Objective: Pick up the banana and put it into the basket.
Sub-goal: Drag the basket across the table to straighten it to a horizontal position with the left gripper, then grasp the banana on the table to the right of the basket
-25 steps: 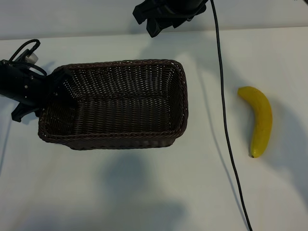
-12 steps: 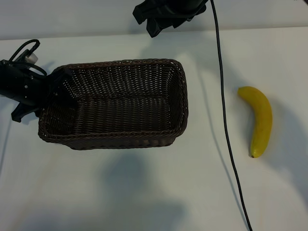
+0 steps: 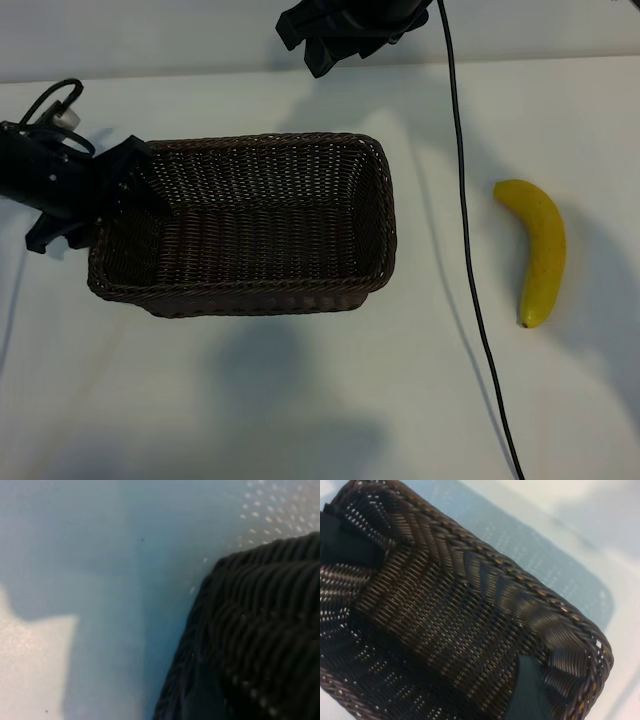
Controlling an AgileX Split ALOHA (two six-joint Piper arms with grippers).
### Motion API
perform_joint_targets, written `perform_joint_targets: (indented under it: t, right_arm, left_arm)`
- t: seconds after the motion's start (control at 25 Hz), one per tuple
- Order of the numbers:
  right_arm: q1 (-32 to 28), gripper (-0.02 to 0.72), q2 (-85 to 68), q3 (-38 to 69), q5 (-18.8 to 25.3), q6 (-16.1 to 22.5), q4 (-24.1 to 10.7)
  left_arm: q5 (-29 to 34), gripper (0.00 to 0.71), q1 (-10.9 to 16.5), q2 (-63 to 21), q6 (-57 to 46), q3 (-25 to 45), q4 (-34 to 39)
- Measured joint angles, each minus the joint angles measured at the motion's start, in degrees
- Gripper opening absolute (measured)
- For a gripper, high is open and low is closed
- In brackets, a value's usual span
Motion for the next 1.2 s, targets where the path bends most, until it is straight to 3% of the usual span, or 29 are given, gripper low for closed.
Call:
perform_joint_targets:
  t: [0.24,0.64,1.2]
  right_arm:
    - [0.0,0.510,0.0,0.0,0.0,0.0,0.0]
    - [0.0,0.510,0.0,0.0,0.0,0.0,0.8]
    - [0.0,0.510,0.0,0.0,0.0,-0.2,0.9]
  left_arm:
    - [2.0,0.576,0.0,-4.9,-1.2,0.0,4.6]
    - [5.9,0.577,0.0,-11.6,-7.2,0.0,18.7]
    - [6.5,0.579,0.0,-25.1,-7.5,-1.2,21.9]
